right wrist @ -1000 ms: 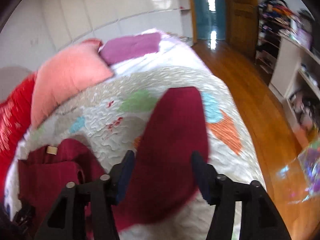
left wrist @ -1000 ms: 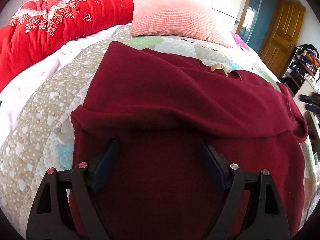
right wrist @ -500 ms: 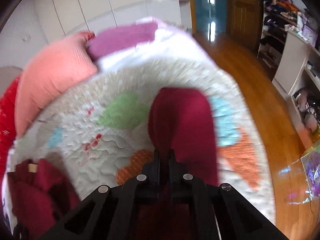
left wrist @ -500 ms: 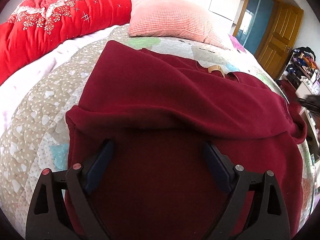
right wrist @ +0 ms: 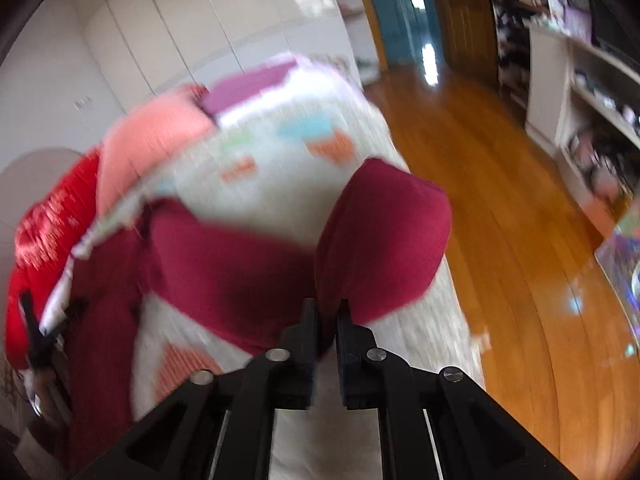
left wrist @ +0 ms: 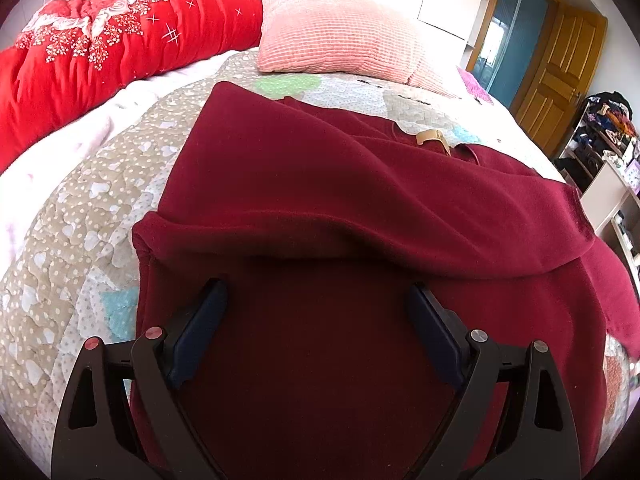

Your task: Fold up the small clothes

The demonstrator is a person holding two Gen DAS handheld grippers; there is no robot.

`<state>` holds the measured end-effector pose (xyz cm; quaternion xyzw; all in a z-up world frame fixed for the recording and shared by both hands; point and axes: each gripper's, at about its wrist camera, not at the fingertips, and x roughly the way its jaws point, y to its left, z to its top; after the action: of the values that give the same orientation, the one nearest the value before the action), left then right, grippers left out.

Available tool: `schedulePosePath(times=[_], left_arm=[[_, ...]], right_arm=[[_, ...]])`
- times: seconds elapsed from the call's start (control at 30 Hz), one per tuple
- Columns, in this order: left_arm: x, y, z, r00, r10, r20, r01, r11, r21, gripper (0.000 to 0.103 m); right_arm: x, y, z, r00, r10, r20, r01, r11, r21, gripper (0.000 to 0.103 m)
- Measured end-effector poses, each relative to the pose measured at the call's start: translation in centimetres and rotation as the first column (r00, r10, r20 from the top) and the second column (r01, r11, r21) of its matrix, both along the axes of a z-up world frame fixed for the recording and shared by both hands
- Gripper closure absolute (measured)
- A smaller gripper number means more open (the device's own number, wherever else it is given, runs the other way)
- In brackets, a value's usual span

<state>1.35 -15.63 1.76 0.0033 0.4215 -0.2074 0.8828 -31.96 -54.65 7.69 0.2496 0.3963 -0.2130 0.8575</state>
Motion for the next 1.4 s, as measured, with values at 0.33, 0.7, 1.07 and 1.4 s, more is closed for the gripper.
schedulePosePath(times=[0.33, 0.7, 1.07, 1.4], left_arm=[[0.0, 0.0, 0.0, 1.000, 0.000, -0.001, 0.000, 1.000, -0.002, 0.012], [0.0, 0.0, 0.0, 1.000, 0.000, -0.001, 0.000, 1.000, -0.003, 0.012], [0.1, 0.0, -0.1, 1.000, 0.001, -0.001, -0.001, 1.000, -0.003, 0.012], [0.1, 0.5, 0.1, 1.000, -0.002, -0.009, 0.001, 0.999, -0.042, 0.012]], right_arm=[[-8.4, -4.5, 0.7, 0.968, -0.248, 0.044, 0.246, 0.969, 0.033, 0.048], [-5.9, -9.0, -6.9, 0.960, -0.278, -0.030, 0.273, 0.908, 0.318, 0.046], [-8.5, -7.5, -1.7, 0.939, -0.301, 0.168, 0.263, 0.941, 0.215, 0.089], [-1.7, -8.9, 14.3, 0.905, -0.240, 0.350, 0.284, 0.956, -0.078, 0.089]])
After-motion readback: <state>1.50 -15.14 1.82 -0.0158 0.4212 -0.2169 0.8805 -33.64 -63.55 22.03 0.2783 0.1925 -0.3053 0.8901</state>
